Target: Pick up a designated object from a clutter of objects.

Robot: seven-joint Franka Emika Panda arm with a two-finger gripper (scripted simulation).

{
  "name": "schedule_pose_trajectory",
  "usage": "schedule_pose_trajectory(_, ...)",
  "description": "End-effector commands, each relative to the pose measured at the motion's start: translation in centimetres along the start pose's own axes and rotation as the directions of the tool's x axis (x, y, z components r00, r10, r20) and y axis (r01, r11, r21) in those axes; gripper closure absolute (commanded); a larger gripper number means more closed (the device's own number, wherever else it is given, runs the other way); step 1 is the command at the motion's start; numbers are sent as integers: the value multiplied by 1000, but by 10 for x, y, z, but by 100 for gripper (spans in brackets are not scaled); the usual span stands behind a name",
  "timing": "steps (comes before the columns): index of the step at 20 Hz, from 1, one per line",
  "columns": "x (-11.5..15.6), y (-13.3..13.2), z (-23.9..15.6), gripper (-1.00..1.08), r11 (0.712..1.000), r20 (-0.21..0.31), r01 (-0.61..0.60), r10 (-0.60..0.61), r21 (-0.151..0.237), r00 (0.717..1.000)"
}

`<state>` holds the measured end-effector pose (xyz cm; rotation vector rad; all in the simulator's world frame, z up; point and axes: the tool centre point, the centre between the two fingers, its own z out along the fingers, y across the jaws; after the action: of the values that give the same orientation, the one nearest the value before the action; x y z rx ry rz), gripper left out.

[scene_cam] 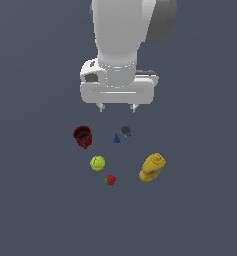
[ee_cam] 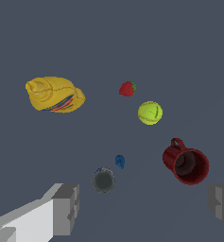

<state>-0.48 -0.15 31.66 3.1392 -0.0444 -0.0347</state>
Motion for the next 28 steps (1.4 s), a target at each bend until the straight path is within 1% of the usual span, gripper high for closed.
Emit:
schedule_pose_trajectory(1, 0, 0, 0, -92, 1000, 0, 0, 0, 0, 1000)
schedule_pose_trajectory(10, 0, -13, 8, -92, 998, 2, 59, -58, -4, 998)
schedule_pose_trajectory(17, 0, -13, 13, -92, 998, 2, 68, -68, -4, 998)
schedule_pose_trajectory(22, -3, -15, 30, -92, 994, 0, 106, -106, -6, 994)
schedule_pose_trajectory(28, -10, -19, 64, -92, 983, -1, 186, -186, -10, 983)
